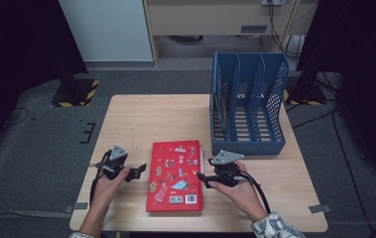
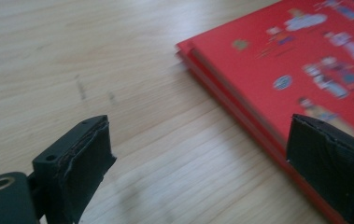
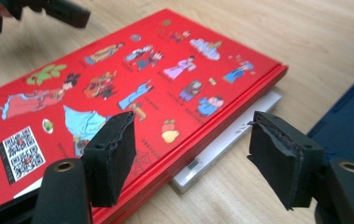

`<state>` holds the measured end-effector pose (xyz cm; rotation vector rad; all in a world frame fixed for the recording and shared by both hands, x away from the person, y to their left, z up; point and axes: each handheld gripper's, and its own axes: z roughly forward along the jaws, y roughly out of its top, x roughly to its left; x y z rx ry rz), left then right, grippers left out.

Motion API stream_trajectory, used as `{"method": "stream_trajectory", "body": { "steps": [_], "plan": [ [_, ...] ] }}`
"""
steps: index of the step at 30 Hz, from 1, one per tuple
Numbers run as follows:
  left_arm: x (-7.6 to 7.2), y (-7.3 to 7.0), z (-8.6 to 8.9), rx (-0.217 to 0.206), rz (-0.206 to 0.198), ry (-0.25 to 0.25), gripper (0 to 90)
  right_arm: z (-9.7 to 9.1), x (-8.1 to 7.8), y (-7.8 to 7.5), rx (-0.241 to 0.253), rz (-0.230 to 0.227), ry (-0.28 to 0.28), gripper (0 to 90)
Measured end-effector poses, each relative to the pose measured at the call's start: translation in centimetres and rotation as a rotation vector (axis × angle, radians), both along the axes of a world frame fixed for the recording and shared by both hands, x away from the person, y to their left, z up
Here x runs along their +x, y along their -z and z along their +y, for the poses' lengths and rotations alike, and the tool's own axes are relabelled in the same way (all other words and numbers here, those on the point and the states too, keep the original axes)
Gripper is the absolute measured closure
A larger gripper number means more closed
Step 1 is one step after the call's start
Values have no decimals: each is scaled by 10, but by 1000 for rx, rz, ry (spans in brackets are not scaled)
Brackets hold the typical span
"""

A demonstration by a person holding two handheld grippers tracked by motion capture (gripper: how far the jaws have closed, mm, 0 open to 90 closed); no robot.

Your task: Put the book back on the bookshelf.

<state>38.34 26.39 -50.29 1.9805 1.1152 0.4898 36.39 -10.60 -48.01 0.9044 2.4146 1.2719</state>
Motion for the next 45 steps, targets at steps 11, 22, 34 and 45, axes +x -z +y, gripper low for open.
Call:
{"method": "stream_trajectory", "body": {
  "steps": [11, 22, 34, 45],
  "plan": [
    [1, 7, -34, -30, 46, 117, 68, 16, -4, 14, -30, 49, -45, 271],
    [2, 13, -43, -64, 114, 166, 84, 24, -3, 23, -49, 91, -61, 185],
    [4, 17, -46, -120, 177, 205, 70, 29, -2, 27, -47, 110, -63, 144],
    [5, 12, -50, -109, 143, 192, 114, 27, 3, 32, -20, 156, -35, 73]
  ]
}}
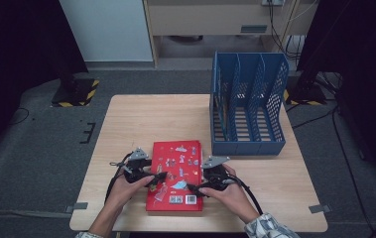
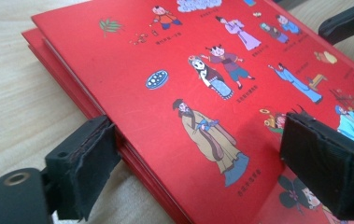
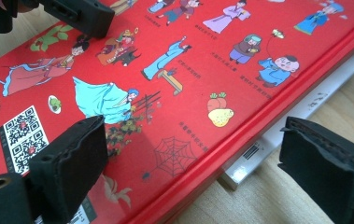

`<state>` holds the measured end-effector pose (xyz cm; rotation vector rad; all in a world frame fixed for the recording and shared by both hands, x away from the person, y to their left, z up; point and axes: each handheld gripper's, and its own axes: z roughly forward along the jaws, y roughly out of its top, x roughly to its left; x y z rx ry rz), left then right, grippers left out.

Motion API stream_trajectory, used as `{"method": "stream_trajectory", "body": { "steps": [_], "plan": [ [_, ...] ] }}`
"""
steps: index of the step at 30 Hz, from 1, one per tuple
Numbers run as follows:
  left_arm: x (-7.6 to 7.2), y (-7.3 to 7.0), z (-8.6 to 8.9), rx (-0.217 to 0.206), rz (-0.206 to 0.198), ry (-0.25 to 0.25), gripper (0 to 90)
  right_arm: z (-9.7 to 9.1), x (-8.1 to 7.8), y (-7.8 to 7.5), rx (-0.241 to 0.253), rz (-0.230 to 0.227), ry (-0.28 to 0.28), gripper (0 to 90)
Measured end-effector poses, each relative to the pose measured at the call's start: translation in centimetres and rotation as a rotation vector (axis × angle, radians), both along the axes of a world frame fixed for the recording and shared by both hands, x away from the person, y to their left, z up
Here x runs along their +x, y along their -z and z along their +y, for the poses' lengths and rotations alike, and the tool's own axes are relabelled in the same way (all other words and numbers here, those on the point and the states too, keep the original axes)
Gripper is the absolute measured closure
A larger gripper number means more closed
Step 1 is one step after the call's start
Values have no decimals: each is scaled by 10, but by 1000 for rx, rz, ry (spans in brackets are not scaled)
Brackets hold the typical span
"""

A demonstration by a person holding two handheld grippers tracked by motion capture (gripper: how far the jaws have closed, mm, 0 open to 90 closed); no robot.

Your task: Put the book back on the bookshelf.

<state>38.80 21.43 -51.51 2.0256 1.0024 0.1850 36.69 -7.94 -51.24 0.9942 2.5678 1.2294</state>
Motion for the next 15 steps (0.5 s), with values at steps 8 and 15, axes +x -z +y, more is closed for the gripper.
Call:
{"method": "stream_trajectory", "body": {
  "steps": [8, 15],
  "plan": [
    [1, -1, -2, 15, -5, 6, 130, -3, 4, 4, 31, 58, 8, 56],
    [2, -2, -4, 16, -15, 12, 143, -4, 9, 9, 69, 116, -1, 48]
  ]
}}
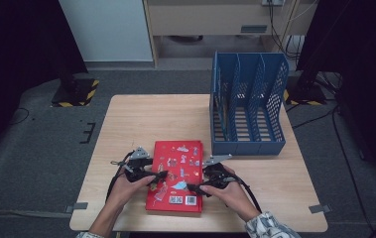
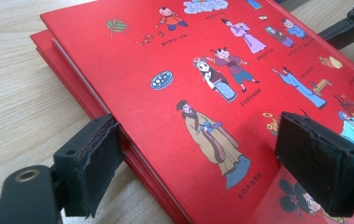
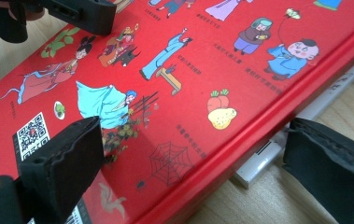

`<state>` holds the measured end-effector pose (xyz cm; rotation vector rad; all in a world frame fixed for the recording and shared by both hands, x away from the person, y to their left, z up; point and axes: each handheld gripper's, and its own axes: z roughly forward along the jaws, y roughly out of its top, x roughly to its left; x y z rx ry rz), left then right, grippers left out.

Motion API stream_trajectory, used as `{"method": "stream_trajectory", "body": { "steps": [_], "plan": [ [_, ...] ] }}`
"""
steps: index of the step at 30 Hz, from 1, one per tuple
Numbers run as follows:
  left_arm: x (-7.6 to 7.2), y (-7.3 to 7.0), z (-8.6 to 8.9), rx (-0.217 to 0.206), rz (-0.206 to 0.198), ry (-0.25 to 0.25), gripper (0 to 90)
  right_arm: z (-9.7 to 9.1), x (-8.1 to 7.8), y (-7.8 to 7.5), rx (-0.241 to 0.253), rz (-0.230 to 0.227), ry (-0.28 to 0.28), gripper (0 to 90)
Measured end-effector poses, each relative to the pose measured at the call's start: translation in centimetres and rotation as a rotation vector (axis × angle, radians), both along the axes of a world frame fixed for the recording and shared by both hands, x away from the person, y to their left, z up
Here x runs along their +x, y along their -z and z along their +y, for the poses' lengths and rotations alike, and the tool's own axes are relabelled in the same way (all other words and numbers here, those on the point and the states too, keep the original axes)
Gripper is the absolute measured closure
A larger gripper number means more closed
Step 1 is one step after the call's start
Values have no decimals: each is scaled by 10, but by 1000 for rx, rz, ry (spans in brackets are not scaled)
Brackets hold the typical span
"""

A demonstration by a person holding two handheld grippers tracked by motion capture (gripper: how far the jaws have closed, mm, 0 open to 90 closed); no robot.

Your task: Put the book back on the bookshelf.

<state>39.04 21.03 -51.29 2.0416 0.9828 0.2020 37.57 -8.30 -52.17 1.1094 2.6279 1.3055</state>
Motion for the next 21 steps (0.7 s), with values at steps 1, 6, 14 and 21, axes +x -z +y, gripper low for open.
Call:
{"method": "stream_trajectory", "body": {
  "steps": [1, 6, 14, 21],
  "plan": [
    [0, 0, -1, 1, -3, 1, 147, 0, 0, 0, -4, -2, -3, 46],
    [1, 0, -1, 3, -1, 0, 149, 2, 1, 0, -7, 0, 3, 36],
    [1, -4, -1, -13, -23, 9, 218, 5, 4, -5, -45, 4, 9, 55],
    [1, -6, -1, -13, -15, 3, 219, 6, 4, -8, -55, -7, 11, 62]
  ]
}}
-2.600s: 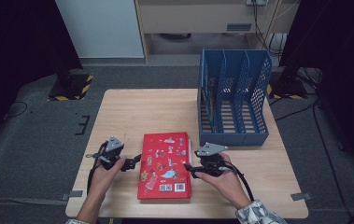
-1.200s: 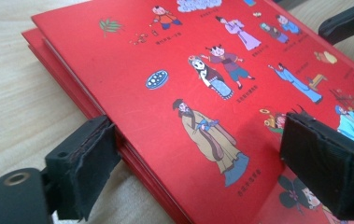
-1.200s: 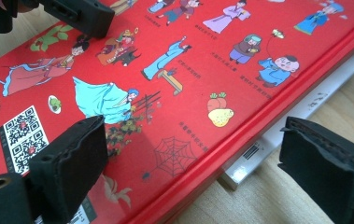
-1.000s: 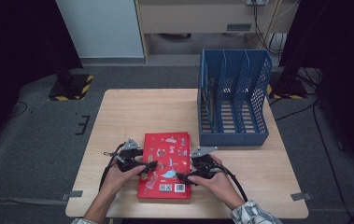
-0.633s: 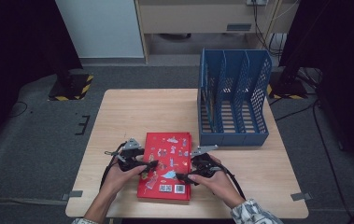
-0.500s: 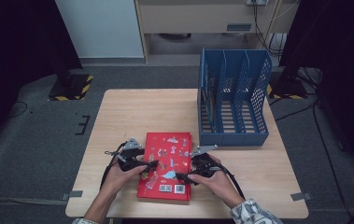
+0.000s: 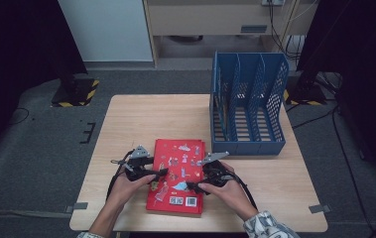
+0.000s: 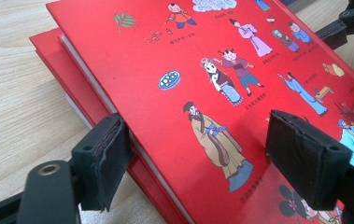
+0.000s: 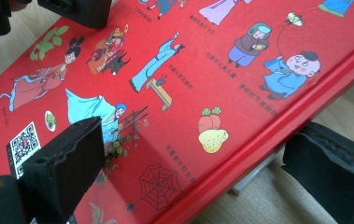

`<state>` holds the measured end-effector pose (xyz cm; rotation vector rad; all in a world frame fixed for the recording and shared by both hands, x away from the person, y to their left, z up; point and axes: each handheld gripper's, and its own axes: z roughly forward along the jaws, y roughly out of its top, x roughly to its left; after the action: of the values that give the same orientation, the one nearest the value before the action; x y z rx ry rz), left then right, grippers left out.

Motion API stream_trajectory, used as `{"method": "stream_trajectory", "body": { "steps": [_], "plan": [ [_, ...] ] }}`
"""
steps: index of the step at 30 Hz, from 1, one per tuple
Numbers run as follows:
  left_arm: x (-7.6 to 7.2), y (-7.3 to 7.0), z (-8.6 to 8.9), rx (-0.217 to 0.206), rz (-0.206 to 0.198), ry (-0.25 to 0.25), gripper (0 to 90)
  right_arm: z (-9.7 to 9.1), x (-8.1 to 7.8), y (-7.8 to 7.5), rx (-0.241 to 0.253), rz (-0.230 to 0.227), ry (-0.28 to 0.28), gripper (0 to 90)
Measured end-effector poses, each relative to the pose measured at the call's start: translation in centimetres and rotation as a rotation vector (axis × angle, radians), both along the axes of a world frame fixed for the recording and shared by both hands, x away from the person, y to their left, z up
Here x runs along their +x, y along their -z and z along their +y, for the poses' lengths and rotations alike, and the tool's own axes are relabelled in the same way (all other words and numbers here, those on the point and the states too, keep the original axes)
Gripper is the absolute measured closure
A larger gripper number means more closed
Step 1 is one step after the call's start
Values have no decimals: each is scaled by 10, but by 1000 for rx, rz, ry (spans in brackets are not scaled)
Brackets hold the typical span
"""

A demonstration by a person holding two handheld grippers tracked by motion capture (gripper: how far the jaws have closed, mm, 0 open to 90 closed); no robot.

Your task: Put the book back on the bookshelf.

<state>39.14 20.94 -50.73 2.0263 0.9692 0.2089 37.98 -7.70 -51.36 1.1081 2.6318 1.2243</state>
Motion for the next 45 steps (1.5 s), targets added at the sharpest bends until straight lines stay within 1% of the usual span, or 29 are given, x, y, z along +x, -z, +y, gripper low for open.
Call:
{"method": "stream_trajectory", "body": {
  "steps": [2, 5, 6, 8, 9, 11, 13, 21, 25, 29, 34, 39, 42, 45],
  "plan": [
    [1, 0, 0, -1, 1, -2, 220, 0, 1, -1, 4, -3, 12, 70],
    [1, 0, 0, -2, -1, -2, 220, -1, 3, -2, 2, -20, 20, 80],
    [1, -1, 0, -3, -1, -3, 221, -1, 4, -3, 5, -14, 20, 81],
    [2, -1, 0, 0, -1, -3, 222, -1, 4, -3, 3, -16, 26, 81],
    [2, -1, 0, -1, -2, -3, 222, -2, 5, -4, -4, -24, 27, 86],
    [1, -2, 0, -3, -2, -5, 223, -2, 5, -5, -2, -26, 27, 88],
    [1, -2, 0, -2, -3, -5, 226, -3, 6, -6, 4, -21, 30, 92],
    [1, -4, 1, -2, -7, -5, 233, -3, 7, -9, -3, -34, 28, 92],
    [1, -5, 1, 0, -15, 0, 242, -4, 8, -10, -3, -30, 32, 94],
    [1, -7, 3, -8, -16, -2, 253, -4, 9, -11, -6, -41, 28, 93],
    [3, -9, 4, -12, -24, -1, 271, -3, 14, -12, -18, -38, 21, 90],
    [4, -10, 5, -12, -20, -2, 283, -2, 18, -12, -21, -33, 28, 88],
    [4, -13, 5, -14, -28, -2, 313, -2, 18, -12, -25, -27, 36, 87],
    [4, -15, 4, 0, -34, 3, 325, -3, 18, -11, -22, -17, 42, 86]
  ]
}}
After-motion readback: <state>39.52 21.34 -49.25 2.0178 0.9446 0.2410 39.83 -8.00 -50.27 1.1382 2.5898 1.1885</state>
